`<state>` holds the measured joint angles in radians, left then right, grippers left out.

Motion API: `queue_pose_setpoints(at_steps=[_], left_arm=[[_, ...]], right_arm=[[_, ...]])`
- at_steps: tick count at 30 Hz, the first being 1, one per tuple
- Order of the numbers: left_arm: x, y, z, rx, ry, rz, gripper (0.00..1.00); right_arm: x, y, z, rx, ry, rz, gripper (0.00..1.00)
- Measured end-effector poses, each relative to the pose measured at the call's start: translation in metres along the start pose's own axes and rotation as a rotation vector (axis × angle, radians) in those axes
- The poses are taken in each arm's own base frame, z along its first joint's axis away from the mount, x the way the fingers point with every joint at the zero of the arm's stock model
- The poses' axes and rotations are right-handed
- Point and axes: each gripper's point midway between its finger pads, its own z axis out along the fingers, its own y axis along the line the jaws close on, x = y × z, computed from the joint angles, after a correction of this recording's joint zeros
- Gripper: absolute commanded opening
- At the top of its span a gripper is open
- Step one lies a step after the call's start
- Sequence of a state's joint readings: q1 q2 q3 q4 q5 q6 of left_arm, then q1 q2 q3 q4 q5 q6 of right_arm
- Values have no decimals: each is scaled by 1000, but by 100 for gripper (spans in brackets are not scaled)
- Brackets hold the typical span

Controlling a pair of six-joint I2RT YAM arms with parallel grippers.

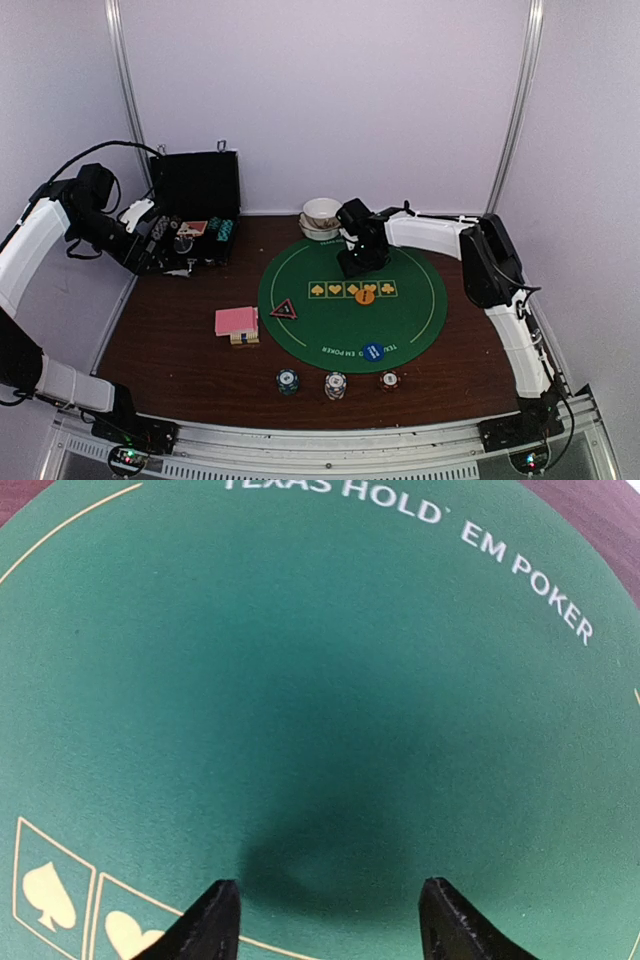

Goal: Distribute texas hold em gaming equipment
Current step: Move the big blind button to the big blind area.

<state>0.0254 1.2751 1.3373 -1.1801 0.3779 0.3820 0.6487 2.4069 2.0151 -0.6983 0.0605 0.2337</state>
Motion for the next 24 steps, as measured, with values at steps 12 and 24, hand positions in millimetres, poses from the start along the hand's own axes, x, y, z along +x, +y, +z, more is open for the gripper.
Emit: queue_pose_setpoints(at_steps=[12, 24], left_arm=[[0, 0, 0, -3, 2, 9, 98], [0, 0, 0, -2, 2, 10, 97]], right_arm=[[66, 2, -50, -67, 53, 31, 87], [119, 20, -56, -118, 89, 74, 66]])
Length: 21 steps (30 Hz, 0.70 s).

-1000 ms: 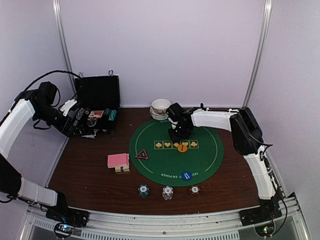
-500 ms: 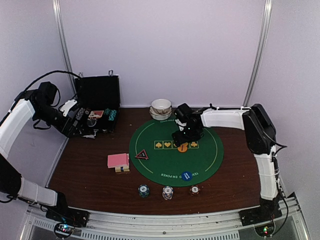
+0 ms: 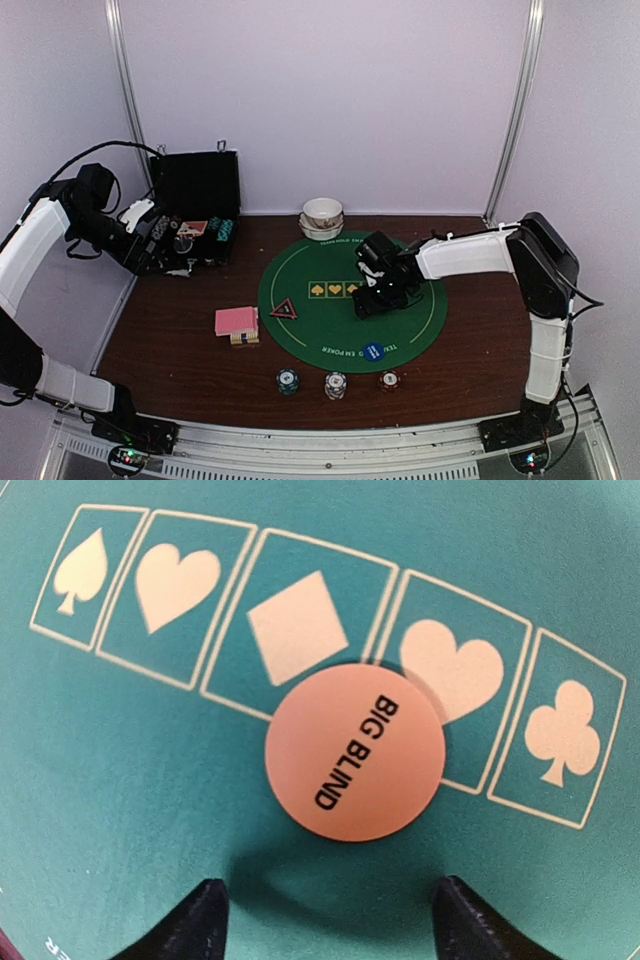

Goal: Distribute texas hold em gaming equipment
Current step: Move the big blind button to the big blind area.

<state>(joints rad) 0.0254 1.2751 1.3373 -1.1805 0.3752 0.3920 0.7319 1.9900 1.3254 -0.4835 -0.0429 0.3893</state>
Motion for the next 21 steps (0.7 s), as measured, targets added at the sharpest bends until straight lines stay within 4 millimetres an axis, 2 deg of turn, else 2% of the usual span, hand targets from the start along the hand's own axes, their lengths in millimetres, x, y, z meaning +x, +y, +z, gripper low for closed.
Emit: queue_pose_setpoints(at_steps=[3, 6, 14, 21], left_arm=[[0, 0, 0, 0, 0, 0, 97], [0, 0, 0, -1, -1, 0, 98], [0, -1, -3, -6, -7, 3, 98], [0, 0, -3, -8, -5, 4, 97]], right_arm=[[-4, 1, 2, 2, -5, 6, 51], [-14, 2, 7, 14, -13, 10, 42], [-37, 2, 17, 67, -26, 6, 34], [-72, 3, 29, 92, -66, 17, 30]])
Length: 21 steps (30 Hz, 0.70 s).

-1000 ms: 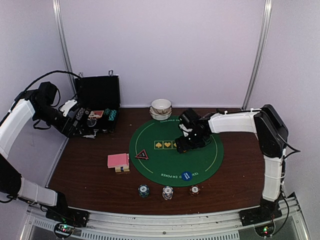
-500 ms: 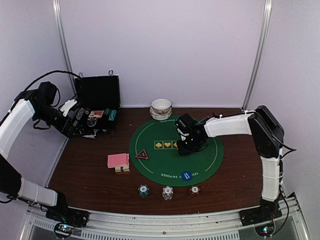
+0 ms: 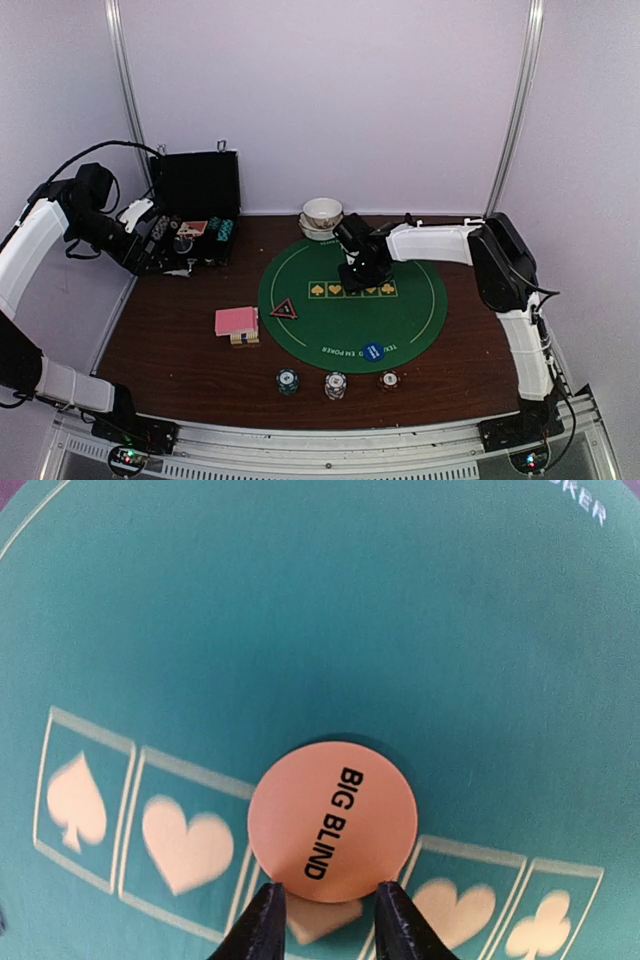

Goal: Distribute texas hold em gaming equipment
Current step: Move the big blind button to the big blind area.

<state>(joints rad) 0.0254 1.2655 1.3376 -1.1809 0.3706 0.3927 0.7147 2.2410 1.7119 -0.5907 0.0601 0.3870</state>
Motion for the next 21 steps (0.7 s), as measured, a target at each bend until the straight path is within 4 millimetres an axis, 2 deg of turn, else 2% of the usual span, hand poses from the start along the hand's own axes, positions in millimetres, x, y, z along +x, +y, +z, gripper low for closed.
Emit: queue_pose_setpoints(at_steps=[7, 13, 18, 21], left_arm=[[1, 1, 0, -6, 4, 3, 98], [1, 2, 0, -11, 6, 8, 98], [1, 2, 0, -11, 7, 10, 98], [1, 2, 0, -11, 7, 11, 97]], right_arm=[[-52, -17, 23, 54, -68, 41, 28], [-82, -33, 36, 72, -101, 82, 31], [-96, -36, 41, 56, -119, 88, 33], [-100, -33, 43, 43, -123, 78, 44]])
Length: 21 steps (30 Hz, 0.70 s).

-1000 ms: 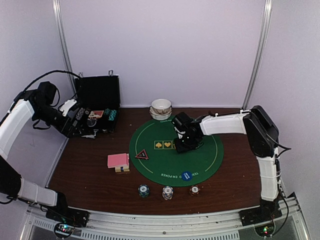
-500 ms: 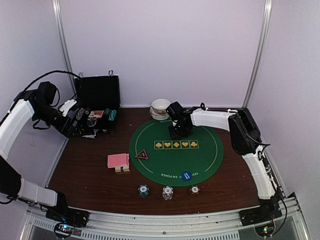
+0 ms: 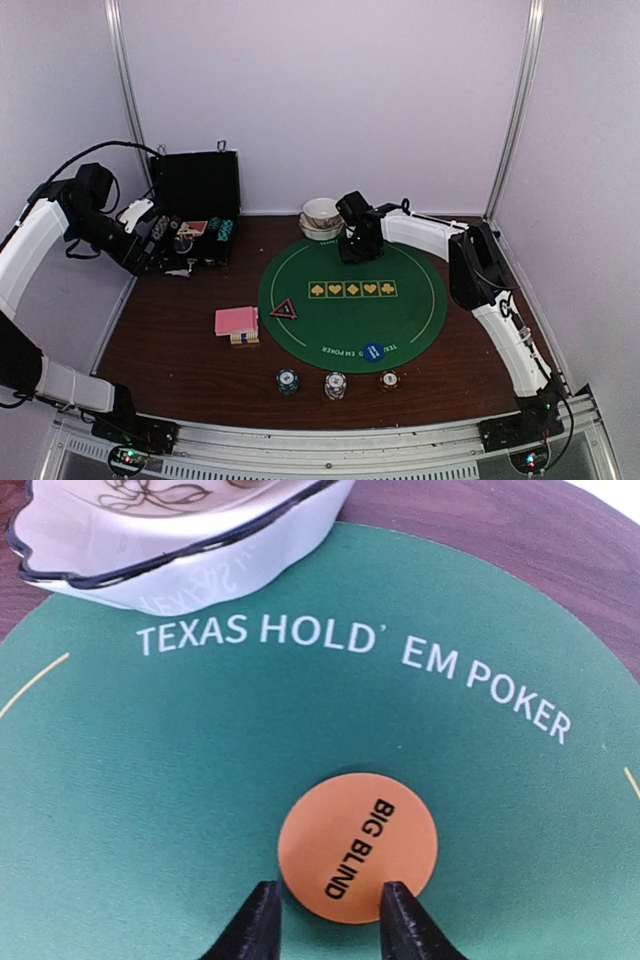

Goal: Distribute texas hold em gaming equipment
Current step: Move the big blind button to the big blind area.

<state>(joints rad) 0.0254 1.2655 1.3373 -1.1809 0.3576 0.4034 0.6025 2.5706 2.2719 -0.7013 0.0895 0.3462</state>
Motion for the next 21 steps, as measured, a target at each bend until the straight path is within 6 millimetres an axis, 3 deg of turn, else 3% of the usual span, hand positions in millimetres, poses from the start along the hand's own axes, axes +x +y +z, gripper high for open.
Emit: queue_pose_setpoints(at_steps=[6, 8, 11, 15, 18, 21], left_arm=[[0, 0, 0, -1, 2, 4, 97], [1, 0, 0, -1, 5, 6, 98], [2, 0, 0, 1, 7, 5, 98], [2, -1, 0, 3, 8, 4, 98], [2, -1, 0, 3, 9, 4, 97], [3, -1, 0, 5, 12, 3, 97]], right_arm=[[11, 4, -7, -14, 16, -35, 76], [23, 2, -19, -17, 37, -55, 80], [32, 6, -51, -37, 34, -89, 82], [47, 31, -111, -108, -11, -148, 82], [83, 54, -145, -170, -1, -210, 82], [134, 69, -156, -204, 63, -280, 82]])
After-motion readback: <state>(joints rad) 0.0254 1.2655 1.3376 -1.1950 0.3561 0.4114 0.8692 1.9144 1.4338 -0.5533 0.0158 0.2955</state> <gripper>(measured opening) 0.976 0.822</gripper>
